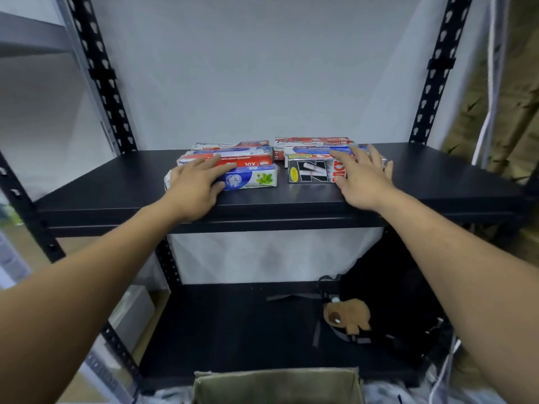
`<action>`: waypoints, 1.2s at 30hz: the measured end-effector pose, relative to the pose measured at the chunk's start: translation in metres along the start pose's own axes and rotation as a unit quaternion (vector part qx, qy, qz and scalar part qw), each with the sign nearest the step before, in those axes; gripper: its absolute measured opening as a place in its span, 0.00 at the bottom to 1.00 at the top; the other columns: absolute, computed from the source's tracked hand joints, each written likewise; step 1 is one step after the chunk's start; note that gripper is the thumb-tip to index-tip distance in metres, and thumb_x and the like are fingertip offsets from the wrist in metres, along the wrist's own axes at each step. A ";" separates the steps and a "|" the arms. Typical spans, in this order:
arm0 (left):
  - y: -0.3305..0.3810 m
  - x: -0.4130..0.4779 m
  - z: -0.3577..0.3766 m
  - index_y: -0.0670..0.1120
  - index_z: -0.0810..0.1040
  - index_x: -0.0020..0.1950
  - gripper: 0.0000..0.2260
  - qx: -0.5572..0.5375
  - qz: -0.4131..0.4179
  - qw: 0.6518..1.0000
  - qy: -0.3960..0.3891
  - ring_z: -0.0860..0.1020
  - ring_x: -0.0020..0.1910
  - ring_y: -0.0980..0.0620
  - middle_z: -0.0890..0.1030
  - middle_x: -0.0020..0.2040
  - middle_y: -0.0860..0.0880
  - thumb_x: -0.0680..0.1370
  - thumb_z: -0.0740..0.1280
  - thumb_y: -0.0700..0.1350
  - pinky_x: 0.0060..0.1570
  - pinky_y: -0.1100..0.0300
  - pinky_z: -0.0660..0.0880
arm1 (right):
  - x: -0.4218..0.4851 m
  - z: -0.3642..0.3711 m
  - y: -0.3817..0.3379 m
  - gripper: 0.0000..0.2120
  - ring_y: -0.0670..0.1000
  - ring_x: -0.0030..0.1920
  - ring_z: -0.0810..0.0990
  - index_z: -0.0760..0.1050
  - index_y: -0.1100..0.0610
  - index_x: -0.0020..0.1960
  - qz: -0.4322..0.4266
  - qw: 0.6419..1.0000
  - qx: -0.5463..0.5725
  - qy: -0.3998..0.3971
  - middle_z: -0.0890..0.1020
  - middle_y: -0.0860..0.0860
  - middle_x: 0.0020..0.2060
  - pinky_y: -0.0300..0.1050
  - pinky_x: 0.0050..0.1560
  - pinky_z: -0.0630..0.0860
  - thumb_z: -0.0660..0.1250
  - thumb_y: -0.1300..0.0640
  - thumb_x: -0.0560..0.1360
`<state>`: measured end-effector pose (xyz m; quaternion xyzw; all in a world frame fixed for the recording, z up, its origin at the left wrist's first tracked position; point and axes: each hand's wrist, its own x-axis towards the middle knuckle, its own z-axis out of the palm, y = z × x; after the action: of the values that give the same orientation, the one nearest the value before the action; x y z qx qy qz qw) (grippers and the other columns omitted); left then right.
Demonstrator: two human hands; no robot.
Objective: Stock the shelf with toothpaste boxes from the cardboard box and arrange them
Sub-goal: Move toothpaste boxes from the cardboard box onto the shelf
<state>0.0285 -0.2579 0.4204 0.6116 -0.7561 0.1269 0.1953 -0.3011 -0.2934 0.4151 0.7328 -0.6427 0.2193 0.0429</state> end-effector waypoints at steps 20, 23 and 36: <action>-0.009 0.046 0.025 0.60 0.66 0.76 0.22 -0.043 -0.008 0.999 0.011 0.58 0.78 0.47 0.63 0.78 0.53 0.82 0.62 0.48 0.75 0.43 0.53 | 0.053 0.016 0.010 0.28 0.58 0.79 0.41 0.51 0.39 0.78 0.001 1.000 -0.014 -0.002 0.50 0.49 0.80 0.72 0.73 0.44 0.57 0.52 0.82; -0.005 0.043 0.023 0.59 0.65 0.76 0.21 -0.033 -0.013 0.999 0.019 0.58 0.78 0.47 0.63 0.78 0.52 0.83 0.61 0.49 0.74 0.45 0.52 | 0.049 0.014 0.010 0.27 0.61 0.78 0.36 0.50 0.40 0.79 -0.004 0.999 -0.034 0.010 0.47 0.49 0.80 0.73 0.71 0.38 0.55 0.50 0.83; 0.033 -0.008 0.003 0.52 0.73 0.71 0.24 -0.053 -0.038 0.994 0.086 0.69 0.71 0.48 0.75 0.70 0.51 0.78 0.65 0.60 0.69 0.45 0.61 | -0.025 -0.006 -0.011 0.24 0.62 0.77 0.49 0.61 0.49 0.76 0.003 0.999 0.043 0.014 0.62 0.54 0.75 0.77 0.69 0.47 0.57 0.48 0.82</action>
<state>-0.0028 -0.2449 0.4152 0.6155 -0.7183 0.1317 0.2963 -0.2944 -0.2663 0.4132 0.7286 -0.6345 0.2572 0.0203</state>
